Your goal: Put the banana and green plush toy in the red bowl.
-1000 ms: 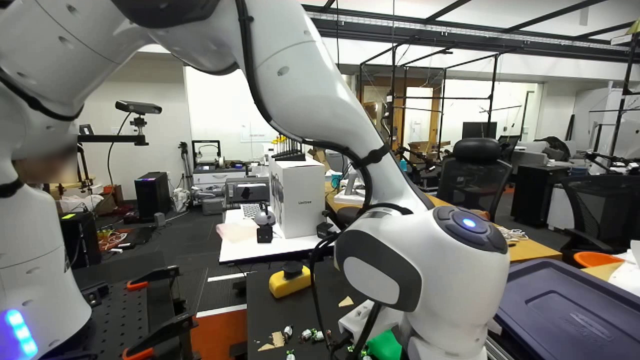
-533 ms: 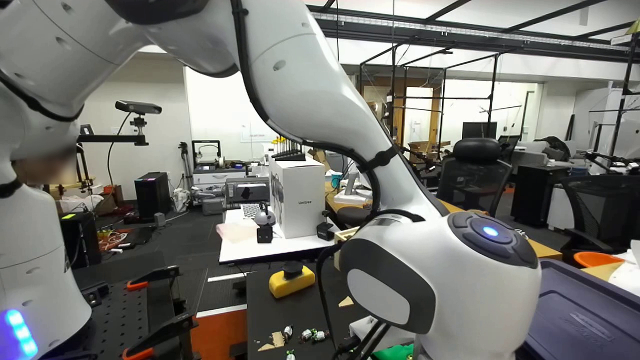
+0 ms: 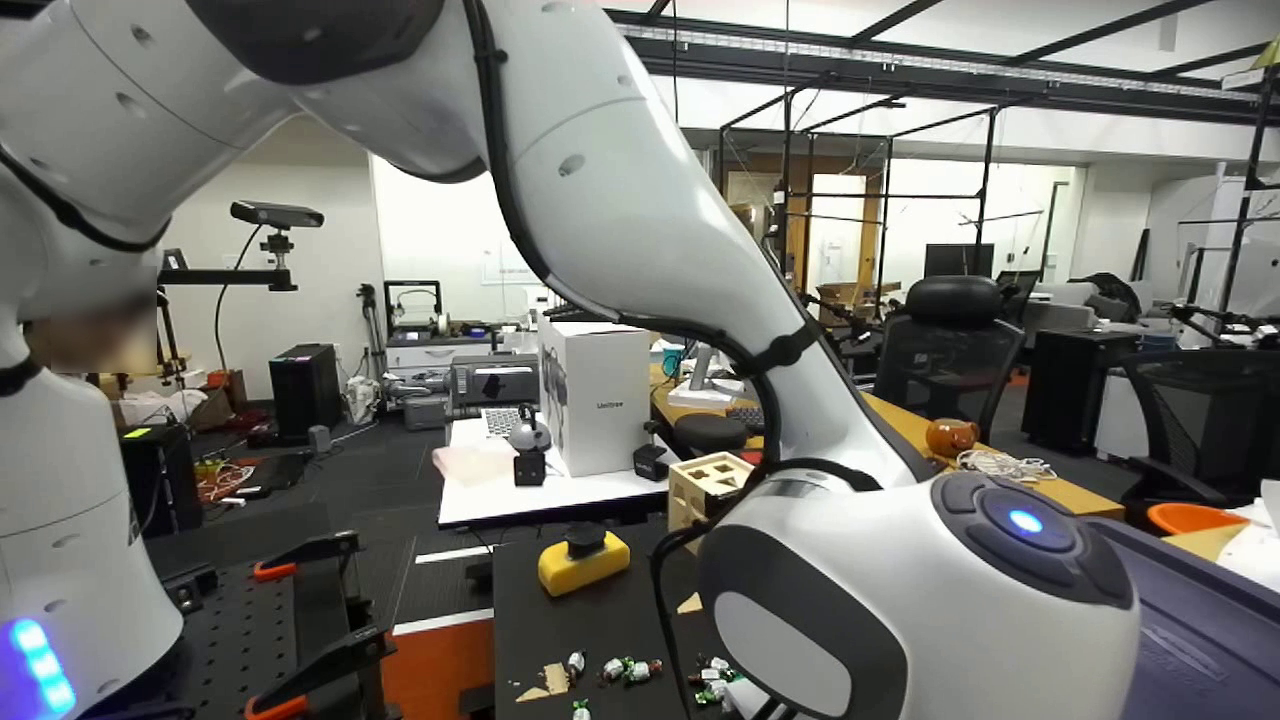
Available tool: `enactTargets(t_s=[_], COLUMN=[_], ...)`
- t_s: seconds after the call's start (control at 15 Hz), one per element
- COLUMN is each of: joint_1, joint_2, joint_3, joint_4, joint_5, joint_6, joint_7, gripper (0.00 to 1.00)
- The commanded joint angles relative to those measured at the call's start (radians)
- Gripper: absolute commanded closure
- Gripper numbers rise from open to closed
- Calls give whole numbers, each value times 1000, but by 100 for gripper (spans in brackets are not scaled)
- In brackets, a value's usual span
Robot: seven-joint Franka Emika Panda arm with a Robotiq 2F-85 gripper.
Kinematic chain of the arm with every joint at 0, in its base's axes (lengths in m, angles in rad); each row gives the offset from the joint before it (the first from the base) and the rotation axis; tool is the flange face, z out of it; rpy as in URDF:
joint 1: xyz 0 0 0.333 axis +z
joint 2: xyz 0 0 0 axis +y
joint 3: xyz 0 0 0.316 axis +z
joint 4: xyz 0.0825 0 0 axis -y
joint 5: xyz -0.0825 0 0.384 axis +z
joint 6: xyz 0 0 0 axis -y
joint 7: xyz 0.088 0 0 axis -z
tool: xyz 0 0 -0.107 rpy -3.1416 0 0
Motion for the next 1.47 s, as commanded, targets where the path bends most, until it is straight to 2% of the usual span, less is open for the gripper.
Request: enactTargets(t_s=[0.0,0.27,0.33,0.8,1.4], joint_1=[26,57,64,105,159], joint_2=[20,-15,-22,-63,-87], joint_3=[-6,12,18,48,97], joint_4=[9,-52,-61,-113,-142], joint_5=[-3,-1,-1,-16,-13], joint_6=[29,60,62,33,34], joint_7=[13,-39,-52,-132,-152], gripper=[30,2,0,0,0])
